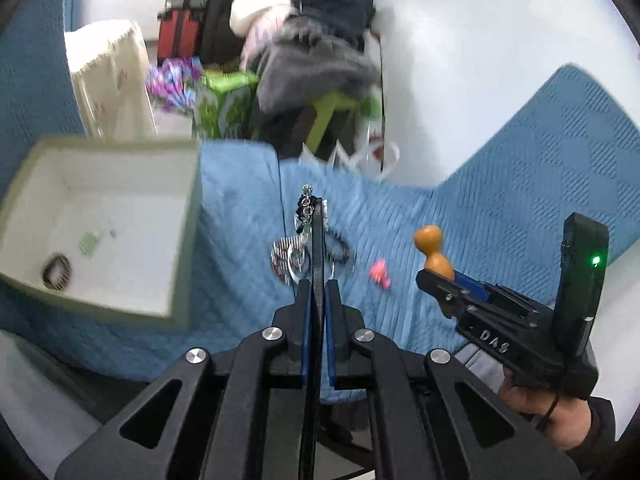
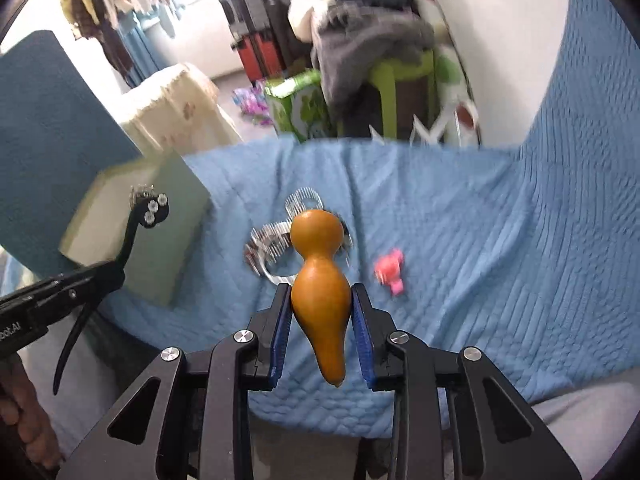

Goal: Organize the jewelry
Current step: 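Lift the hairpin into the green box and release while the right drops the gourd there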

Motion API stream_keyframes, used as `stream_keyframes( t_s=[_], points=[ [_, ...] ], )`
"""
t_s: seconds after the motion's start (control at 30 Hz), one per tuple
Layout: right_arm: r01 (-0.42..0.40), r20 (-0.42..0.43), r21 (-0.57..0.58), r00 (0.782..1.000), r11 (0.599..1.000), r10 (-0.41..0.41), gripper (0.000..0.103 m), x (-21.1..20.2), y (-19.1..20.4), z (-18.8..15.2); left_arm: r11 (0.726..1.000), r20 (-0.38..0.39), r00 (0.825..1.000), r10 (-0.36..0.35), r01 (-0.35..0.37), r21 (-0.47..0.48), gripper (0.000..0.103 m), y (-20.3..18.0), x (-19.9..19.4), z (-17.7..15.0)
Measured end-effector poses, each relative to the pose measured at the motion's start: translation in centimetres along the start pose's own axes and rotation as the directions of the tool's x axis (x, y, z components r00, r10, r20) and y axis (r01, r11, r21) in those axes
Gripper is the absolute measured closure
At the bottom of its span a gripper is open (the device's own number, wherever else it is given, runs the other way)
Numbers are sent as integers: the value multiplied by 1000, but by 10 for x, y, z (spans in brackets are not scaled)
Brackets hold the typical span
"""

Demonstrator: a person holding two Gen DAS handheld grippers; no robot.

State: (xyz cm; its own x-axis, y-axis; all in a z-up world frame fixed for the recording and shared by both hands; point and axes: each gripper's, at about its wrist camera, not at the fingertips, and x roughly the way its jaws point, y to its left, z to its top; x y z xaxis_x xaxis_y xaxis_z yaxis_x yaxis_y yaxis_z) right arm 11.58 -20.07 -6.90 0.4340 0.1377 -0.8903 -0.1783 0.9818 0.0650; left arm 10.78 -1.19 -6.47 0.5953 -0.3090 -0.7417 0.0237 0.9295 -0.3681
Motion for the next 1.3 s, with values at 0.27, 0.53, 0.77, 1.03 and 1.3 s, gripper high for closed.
stream_keyframes(
  t_s=[0.27, 0.53, 0.77, 1.03, 1.3],
  points=[
    [-71, 119, -46, 990, 996, 76, 76, -49, 55, 50, 1000, 137, 991, 2, -5, 17, 97, 13, -61, 42],
    [-123, 165, -122, 976, 985, 142, 76, -57, 118, 70, 999, 230, 972, 42, -44, 3, 97, 55, -94, 62],
    [-155, 63, -165, 984, 974, 167, 76, -3, 167, 71, 996, 216, 973, 81, -70, -55, 97, 103, -81, 63],
    [-167, -55, -202, 986, 965, 159, 76, 60, 205, 65, 985, 140, 983, 120, -100, -142, 97, 166, -48, 59],
    [-161, -147, -230, 981, 960, 129, 76, 115, 226, 60, 966, 47, 989, 141, -127, -225, 97, 210, -9, 55]
  ],
)
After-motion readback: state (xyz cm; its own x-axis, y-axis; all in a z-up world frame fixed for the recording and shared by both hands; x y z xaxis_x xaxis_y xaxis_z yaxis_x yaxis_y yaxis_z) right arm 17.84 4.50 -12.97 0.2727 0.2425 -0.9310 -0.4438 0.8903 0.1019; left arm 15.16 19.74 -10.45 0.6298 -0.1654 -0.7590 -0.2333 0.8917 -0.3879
